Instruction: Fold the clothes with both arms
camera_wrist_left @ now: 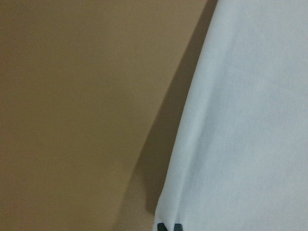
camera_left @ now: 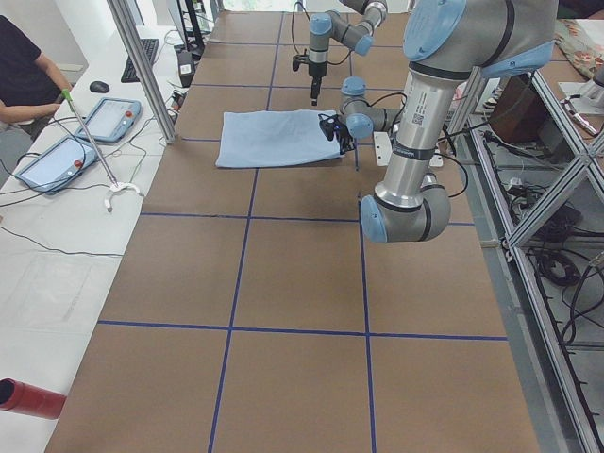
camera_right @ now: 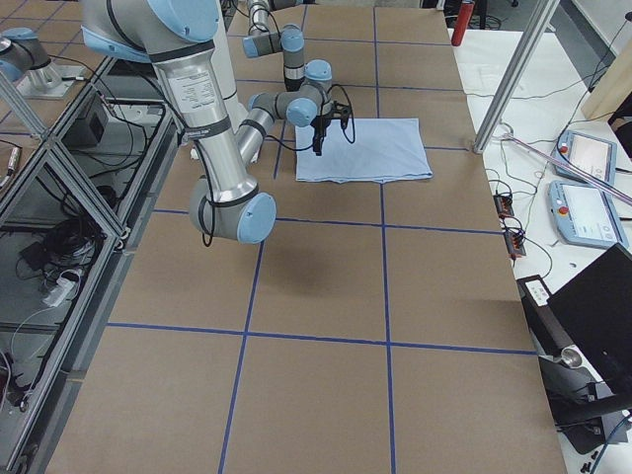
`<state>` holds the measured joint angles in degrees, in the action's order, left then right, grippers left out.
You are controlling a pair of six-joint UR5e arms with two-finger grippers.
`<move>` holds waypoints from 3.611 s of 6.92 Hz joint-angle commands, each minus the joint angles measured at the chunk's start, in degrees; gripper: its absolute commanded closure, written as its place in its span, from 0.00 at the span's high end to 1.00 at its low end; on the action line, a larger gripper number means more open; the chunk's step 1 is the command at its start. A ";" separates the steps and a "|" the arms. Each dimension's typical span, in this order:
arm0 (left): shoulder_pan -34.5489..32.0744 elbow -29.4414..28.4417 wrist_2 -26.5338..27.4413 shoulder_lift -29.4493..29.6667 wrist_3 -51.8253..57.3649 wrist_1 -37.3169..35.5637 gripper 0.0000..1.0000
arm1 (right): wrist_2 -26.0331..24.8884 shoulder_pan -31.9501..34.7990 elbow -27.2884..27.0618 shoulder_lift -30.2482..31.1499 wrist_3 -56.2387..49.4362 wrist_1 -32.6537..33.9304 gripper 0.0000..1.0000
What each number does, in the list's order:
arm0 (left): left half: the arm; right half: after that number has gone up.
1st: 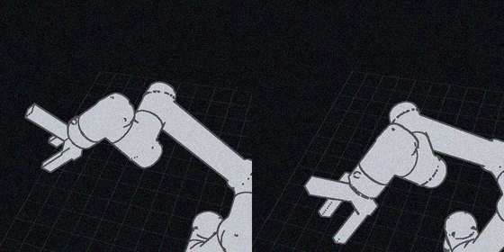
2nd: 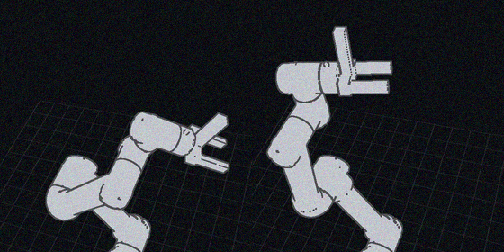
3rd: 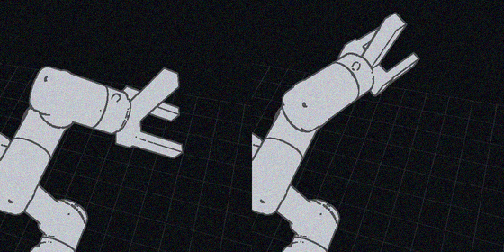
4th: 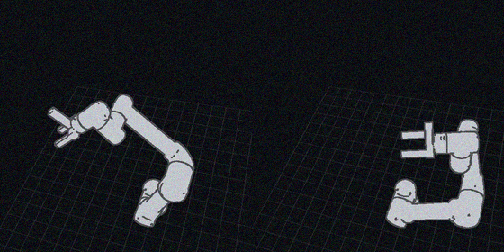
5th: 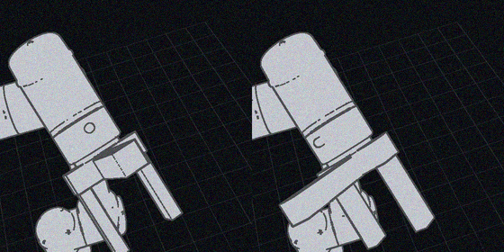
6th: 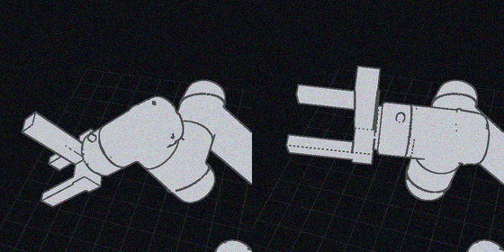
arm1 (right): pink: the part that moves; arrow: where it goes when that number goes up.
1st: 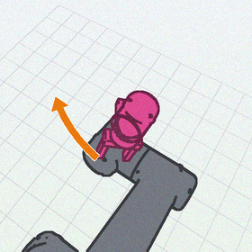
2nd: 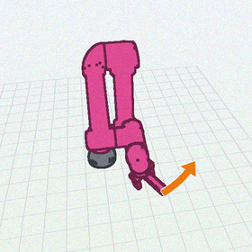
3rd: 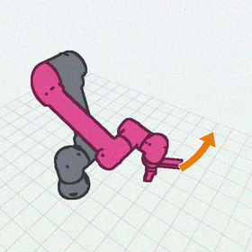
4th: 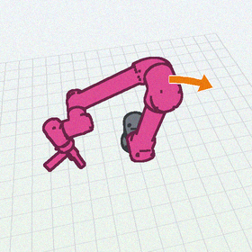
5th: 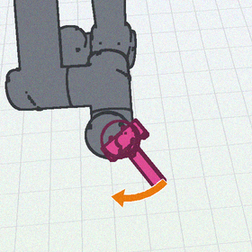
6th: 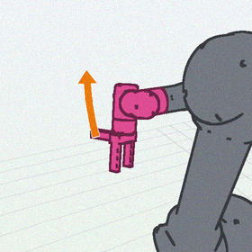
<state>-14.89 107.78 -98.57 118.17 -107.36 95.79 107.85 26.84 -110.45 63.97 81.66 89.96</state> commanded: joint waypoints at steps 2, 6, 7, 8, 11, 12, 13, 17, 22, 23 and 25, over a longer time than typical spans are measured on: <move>0.21 -0.20 -0.05 0.13 0.04 0.18 0.00 | -11.58 -9.85 -0.91 4.05 18.13 -0.05 1.00; 0.47 -0.73 -0.05 0.39 0.04 0.44 0.00 | -14.77 -12.42 0.06 8.02 21.88 -7.96 1.00; 0.65 -0.82 0.04 0.39 -0.04 0.45 0.00 | -14.77 -12.60 0.50 7.84 21.79 -7.96 1.00; 0.65 -0.90 0.13 0.39 0.04 0.45 0.00 | -14.86 -12.77 1.72 7.41 21.70 -7.96 1.00; 0.65 -0.99 0.13 0.39 0.04 0.53 0.00 | -14.95 -12.17 2.17 7.31 21.17 -7.52 1.00; 0.65 -0.99 0.13 0.39 0.04 0.53 0.00 | -14.69 -11.38 2.08 6.62 21.17 -7.35 1.00; 0.65 -0.99 0.13 0.39 -0.04 0.53 0.00 | -14.69 -11.20 2.26 6.61 21.09 -7.35 1.00; 0.65 -0.91 0.13 0.39 0.04 0.53 0.00 | -14.77 -11.72 3.31 5.56 21.17 -7.00 1.00; 0.65 -0.91 0.13 0.39 0.04 0.53 0.00 | -14.69 -11.46 4.19 5.12 21.17 -7.00 0.92; 0.65 -0.91 0.13 0.39 0.04 0.53 0.00 | -14.51 -11.54 4.19 5.29 21.17 -7.00 0.71; 0.65 -0.91 0.13 0.39 0.04 0.53 0.00 | -14.25 -11.46 3.93 5.38 21.09 -7.08 0.33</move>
<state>-14.24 106.87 -98.44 118.57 -107.32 96.33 93.41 15.37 -106.37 69.25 102.77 82.96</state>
